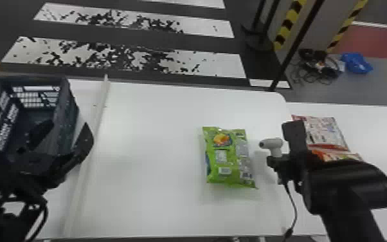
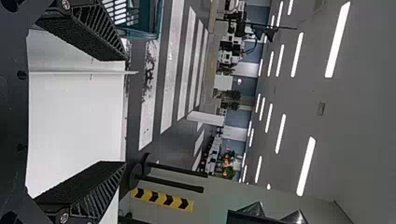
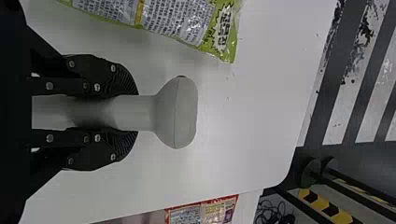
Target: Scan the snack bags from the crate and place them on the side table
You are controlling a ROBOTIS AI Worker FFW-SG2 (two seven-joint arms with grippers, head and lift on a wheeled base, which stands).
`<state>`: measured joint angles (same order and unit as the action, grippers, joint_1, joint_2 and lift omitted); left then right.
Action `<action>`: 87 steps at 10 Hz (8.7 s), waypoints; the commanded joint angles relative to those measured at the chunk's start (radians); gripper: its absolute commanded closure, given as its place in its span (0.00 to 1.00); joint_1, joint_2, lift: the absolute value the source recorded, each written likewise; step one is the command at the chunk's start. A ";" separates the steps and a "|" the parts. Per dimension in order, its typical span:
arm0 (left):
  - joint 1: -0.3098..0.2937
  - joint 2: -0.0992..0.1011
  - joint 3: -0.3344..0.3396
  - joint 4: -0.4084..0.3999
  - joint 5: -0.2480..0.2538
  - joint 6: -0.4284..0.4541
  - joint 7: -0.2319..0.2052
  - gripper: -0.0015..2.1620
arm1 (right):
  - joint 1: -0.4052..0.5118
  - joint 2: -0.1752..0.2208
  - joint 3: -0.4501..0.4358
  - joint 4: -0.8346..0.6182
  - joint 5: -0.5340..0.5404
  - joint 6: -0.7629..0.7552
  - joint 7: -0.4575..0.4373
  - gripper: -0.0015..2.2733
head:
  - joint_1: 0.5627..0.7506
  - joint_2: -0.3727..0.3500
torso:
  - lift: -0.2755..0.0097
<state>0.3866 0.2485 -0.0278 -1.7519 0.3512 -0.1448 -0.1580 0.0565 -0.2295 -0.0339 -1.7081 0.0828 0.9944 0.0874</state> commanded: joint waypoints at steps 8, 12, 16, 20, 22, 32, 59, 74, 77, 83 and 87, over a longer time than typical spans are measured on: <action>0.002 0.005 0.002 -0.005 0.000 0.003 0.000 0.04 | -0.021 -0.001 0.006 0.097 -0.014 -0.081 -0.003 0.46 | 0.70 0.31 | 0.79; 0.000 0.006 0.002 -0.005 0.000 0.006 0.000 0.04 | 0.000 -0.001 -0.009 0.051 -0.032 -0.087 -0.018 0.10 | 0.70 0.31 | 0.79; -0.002 0.006 0.000 -0.005 0.000 0.009 0.000 0.04 | 0.121 -0.001 -0.095 -0.169 -0.213 -0.016 -0.001 0.08 | 0.70 0.32 | 0.79; -0.002 0.005 -0.001 0.000 0.000 0.006 0.002 0.04 | 0.175 0.012 -0.175 -0.260 -0.431 0.088 0.083 0.08 | 0.70 0.38 | 0.79; 0.000 0.005 -0.001 0.002 0.000 0.006 0.002 0.04 | 0.177 0.021 -0.167 -0.243 -0.437 0.094 0.103 0.08 | 0.70 0.42 | 0.79; 0.003 0.005 -0.003 0.008 0.000 0.003 0.000 0.04 | 0.028 0.009 -0.129 0.087 -0.399 0.070 0.308 0.92 | 0.70 0.48 | 0.79; 0.003 0.014 -0.021 -0.021 0.003 0.012 0.002 0.04 | 0.025 -0.042 -0.644 0.372 -0.710 -0.498 0.022 0.03 | 0.70 0.03 | 0.79; 0.170 -0.026 -0.023 -0.136 -0.054 -0.117 0.077 0.04 | 0.563 0.188 0.115 -0.340 -0.098 -1.109 -0.241 0.01 | 0.70 0.46 | 0.79; 0.213 -0.040 -0.020 -0.169 -0.086 -0.110 0.089 0.04 | 0.599 0.197 0.158 -0.286 -0.066 -1.241 -0.250 0.01 | 0.70 0.55 | 0.79; 0.222 -0.040 -0.024 -0.202 -0.097 -0.064 0.097 0.04 | 0.606 0.197 0.170 -0.286 -0.055 -1.253 -0.250 0.01 | 0.70 0.58 | 0.79; 0.219 -0.041 -0.027 -0.201 -0.101 -0.052 0.103 0.04 | 0.605 0.197 0.178 -0.281 -0.046 -1.253 -0.250 0.01 | 0.70 0.57 | 0.79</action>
<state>0.6065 0.2073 -0.0548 -1.9538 0.2501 -0.1982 -0.0559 0.6617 -0.0322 0.1424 -1.9895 0.0356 -0.2584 -0.1626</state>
